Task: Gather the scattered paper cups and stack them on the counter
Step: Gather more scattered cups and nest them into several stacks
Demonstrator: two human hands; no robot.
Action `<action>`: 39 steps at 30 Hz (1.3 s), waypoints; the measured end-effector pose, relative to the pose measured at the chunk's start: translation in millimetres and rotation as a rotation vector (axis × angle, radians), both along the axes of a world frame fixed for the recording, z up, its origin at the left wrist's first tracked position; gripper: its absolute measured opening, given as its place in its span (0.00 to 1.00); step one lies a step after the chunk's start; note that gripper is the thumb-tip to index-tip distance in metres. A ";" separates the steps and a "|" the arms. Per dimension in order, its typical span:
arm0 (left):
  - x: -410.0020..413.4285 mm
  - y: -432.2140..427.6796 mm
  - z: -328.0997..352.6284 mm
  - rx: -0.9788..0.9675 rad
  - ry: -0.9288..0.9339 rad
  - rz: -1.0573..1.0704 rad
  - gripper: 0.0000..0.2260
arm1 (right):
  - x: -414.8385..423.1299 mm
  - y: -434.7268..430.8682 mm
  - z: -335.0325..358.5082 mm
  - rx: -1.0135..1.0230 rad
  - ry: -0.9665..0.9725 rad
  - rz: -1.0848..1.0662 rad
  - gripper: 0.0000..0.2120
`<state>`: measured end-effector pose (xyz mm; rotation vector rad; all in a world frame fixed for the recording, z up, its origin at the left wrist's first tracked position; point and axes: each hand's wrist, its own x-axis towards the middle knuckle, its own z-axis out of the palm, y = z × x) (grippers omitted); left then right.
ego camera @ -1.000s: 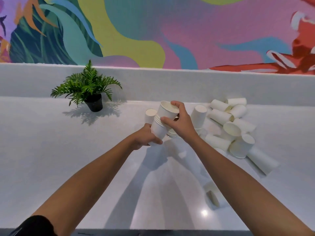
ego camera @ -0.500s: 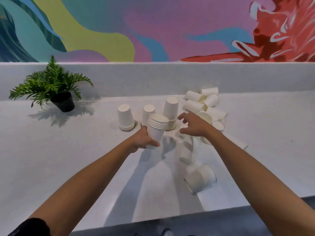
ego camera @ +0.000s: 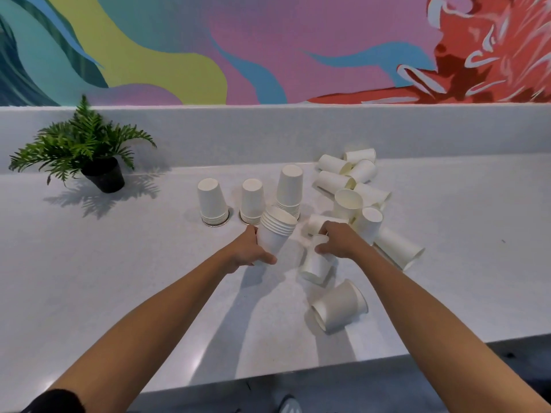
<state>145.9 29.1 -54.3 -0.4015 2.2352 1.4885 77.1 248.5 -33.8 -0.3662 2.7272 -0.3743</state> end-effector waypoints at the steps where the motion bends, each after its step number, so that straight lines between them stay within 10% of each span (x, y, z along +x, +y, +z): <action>1: 0.5 -0.2 -0.6 -0.005 -0.001 -0.002 0.35 | -0.2 -0.6 2.5 -0.043 0.010 -0.010 0.16; 12: 5.0 -14.1 -3.3 -0.021 0.003 0.017 0.36 | 13.7 -38.1 65.1 -0.851 0.488 -0.203 0.06; 27: 1.9 -2.5 11.1 0.083 0.143 -0.015 0.33 | 37.2 -57.8 45.3 -0.383 0.503 0.370 0.13; 34: 6.1 -19.5 12.3 0.018 0.113 0.000 0.41 | 7.9 -22.9 21.4 -0.364 0.364 -0.502 0.16; 39: 8.9 -28.0 9.5 -0.038 0.112 -0.015 0.38 | 2.1 -6.8 -2.3 -0.222 0.070 -0.621 0.26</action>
